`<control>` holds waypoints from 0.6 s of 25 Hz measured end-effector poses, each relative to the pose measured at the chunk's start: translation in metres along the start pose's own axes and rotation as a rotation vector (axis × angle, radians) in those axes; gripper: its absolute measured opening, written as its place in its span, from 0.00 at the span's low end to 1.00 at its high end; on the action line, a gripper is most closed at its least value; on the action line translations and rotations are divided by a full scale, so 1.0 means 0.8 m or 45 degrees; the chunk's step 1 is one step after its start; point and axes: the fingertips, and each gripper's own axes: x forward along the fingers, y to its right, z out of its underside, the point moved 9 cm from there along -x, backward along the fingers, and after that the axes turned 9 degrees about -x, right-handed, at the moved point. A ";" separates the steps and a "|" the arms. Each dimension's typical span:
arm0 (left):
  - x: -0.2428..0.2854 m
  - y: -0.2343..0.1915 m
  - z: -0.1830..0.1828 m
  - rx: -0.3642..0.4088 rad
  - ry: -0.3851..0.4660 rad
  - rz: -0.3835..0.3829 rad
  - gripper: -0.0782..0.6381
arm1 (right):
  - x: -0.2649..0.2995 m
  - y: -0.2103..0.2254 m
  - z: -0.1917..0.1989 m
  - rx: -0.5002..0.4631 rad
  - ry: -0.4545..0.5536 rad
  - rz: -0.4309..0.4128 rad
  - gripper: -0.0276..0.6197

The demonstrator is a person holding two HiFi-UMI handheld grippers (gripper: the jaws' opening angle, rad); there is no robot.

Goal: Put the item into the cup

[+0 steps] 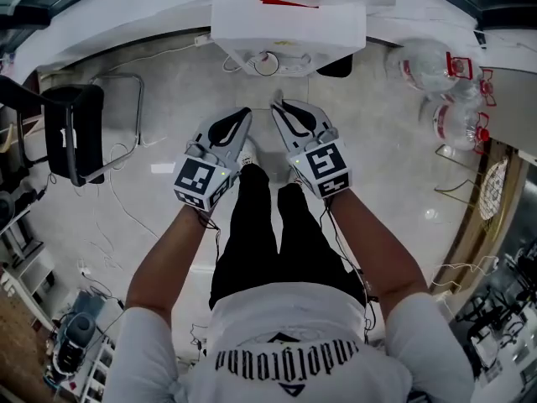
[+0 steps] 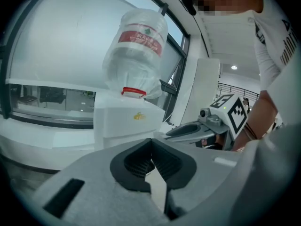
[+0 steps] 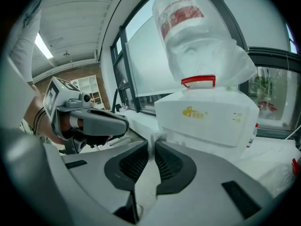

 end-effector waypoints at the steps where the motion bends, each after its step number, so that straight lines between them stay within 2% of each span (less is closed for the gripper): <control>1: 0.007 -0.007 0.004 -0.006 -0.002 -0.004 0.13 | 0.010 0.005 0.006 0.002 -0.008 0.000 0.11; 15: 0.099 -0.081 0.078 -0.048 -0.056 -0.024 0.13 | 0.126 0.058 0.106 0.142 -0.138 0.087 0.11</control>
